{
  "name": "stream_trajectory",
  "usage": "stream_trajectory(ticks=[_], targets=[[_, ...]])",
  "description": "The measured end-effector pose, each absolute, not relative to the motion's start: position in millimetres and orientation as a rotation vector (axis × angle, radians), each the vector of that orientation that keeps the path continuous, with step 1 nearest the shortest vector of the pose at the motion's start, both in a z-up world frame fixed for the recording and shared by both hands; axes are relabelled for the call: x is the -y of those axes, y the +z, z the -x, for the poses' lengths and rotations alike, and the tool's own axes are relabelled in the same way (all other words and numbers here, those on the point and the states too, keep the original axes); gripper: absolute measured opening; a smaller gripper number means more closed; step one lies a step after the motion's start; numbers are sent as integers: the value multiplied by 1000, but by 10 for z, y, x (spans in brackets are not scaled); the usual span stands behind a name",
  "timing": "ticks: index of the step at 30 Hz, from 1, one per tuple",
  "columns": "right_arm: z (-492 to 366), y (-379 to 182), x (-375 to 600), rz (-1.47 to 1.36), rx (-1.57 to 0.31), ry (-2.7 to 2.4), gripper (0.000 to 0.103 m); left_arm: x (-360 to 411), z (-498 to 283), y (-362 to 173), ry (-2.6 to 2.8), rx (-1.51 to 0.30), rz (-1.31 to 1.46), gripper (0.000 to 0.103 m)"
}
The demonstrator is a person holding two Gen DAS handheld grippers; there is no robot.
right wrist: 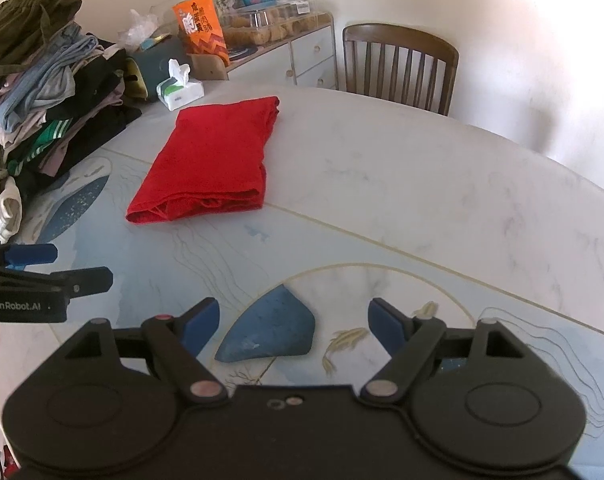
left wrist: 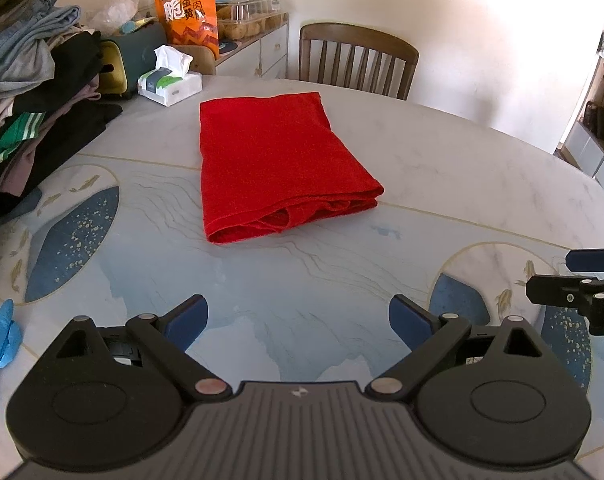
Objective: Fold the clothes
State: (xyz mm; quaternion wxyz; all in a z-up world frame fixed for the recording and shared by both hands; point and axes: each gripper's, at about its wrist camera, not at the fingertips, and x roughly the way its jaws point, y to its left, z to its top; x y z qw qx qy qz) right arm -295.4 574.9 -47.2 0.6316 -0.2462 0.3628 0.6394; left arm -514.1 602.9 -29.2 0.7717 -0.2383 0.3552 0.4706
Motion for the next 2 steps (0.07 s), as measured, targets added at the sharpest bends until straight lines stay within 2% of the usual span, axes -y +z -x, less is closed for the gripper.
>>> stream_trajectory(ticks=[2], targets=[[2946,-477,-5747,563,-831,1463,103,-6033,5128,-300,1018,-774,517,98]])
